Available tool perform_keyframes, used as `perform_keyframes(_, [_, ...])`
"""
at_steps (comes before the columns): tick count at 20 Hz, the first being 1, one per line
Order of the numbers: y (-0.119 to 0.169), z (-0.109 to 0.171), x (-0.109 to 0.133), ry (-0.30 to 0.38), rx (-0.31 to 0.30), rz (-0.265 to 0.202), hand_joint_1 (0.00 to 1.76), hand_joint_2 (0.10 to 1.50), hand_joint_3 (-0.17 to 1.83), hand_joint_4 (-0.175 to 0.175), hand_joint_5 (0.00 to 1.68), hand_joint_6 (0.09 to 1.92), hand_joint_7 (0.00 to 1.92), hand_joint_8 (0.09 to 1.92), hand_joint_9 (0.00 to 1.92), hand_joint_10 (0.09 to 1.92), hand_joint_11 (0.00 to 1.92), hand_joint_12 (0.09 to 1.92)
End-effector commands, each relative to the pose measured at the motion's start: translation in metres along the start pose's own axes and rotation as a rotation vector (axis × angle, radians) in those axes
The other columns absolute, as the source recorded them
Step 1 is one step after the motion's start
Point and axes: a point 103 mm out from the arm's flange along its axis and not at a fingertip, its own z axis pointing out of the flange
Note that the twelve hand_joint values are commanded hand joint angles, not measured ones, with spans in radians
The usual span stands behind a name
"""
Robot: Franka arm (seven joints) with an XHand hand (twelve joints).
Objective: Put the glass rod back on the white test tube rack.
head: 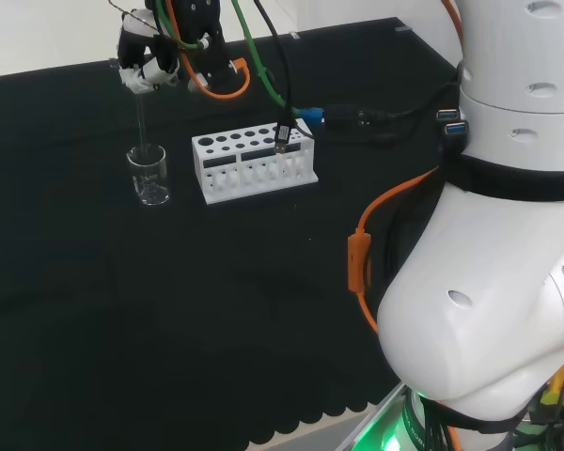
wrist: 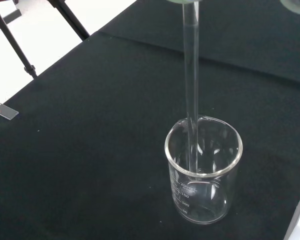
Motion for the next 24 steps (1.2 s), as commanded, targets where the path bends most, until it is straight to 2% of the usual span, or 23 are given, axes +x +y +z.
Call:
perform_keyframes(1, [-0.003,-0.003,-0.002,-0.001,0.003,0.007,1.31,1.05,-0.04,-0.175,1.08,0.59,1.25,0.83,1.71,0.46,1.56,0.70])
perform_keyframes(16, [-0.011,-0.012,-0.013,0.010,-0.005,0.041,1.31,1.05,-0.04,-0.175,1.08,0.59,1.25,0.83,1.71,0.46,1.56,0.70])
perform_keyframes(24, [-0.027,-0.047,-0.019,0.004,-0.041,0.066,1.31,1.05,-0.04,-0.175,1.08,0.59,1.25,0.83,1.71,0.46,1.56,0.70])
